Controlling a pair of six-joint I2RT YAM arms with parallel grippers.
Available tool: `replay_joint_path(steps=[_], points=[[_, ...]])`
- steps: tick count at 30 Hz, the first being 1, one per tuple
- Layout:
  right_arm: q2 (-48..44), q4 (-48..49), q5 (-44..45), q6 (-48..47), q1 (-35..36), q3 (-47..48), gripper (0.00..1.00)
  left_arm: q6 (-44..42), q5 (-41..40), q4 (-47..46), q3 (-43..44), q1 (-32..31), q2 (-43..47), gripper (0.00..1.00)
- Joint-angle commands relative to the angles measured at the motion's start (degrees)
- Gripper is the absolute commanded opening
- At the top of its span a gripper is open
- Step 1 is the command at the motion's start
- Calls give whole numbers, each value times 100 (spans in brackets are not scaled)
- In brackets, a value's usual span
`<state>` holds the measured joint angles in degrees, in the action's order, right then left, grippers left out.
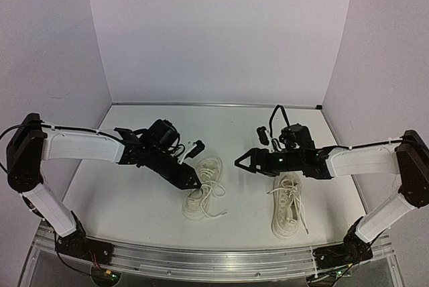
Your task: Tie the shoes
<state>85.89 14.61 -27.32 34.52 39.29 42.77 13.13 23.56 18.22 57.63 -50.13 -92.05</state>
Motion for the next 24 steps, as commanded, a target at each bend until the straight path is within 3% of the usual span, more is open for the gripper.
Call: replay_joint_path(steps=[1, 7, 13, 16, 24], points=[[-89, 143, -256, -27, 21, -182, 87, -178, 24, 12, 31, -28, 433, 36], [-116, 191, -301, -63, 24, -310, 87, -262, -54, -116, -468, -448, 1103, 40], [-202, 176, -200, -61, 22, -316, 87, -895, -981, 259, -303, -1518, 1373, 44], [-315, 142, -73, -41, 19, -321, 87, -1321, -1115, 651, 196, -1834, 959, 46], [-787, -165, 380, 56, -15, -397, 88, -2192, -1700, 1916, 2087, -2114, -1174, 45]])
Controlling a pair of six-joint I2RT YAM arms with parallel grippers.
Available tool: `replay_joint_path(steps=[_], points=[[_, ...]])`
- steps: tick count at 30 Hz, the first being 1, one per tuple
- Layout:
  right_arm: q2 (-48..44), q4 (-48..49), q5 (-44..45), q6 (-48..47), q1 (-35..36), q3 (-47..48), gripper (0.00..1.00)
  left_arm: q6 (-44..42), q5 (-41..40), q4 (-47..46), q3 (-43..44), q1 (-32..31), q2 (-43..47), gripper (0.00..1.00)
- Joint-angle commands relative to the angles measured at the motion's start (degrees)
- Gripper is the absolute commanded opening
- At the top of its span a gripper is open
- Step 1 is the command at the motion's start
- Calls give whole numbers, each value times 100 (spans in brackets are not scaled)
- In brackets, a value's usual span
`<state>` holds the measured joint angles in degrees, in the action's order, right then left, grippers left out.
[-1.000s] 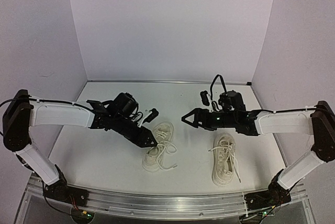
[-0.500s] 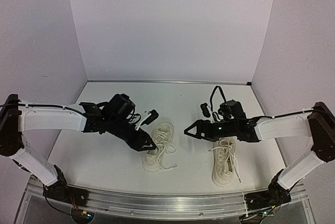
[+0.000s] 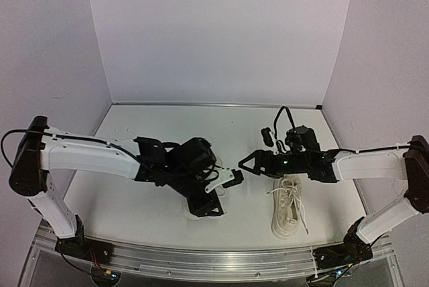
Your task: Tie the shoes
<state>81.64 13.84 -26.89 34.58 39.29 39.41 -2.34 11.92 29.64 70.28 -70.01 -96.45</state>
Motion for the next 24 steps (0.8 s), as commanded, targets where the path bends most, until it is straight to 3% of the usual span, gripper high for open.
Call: replay_joint_path(steps=[1, 9, 18, 24], points=[[-434, -133, 385, 63, -33, -83, 88, -700, -666, 864, 1001, -132, -926, 44], [-960, -313, 710, 223, -162, -245, 88, -954, -1139, 1426, 1940, -133, -2113, 40], [-1218, -559, 841, 237, -198, -171, 88, -795, -1714, 1939, 2337, -130, -2826, 38], [-1120, -573, 834, 190, -196, -129, 88, -685, -1593, 2269, 2412, -130, -2895, 36]])
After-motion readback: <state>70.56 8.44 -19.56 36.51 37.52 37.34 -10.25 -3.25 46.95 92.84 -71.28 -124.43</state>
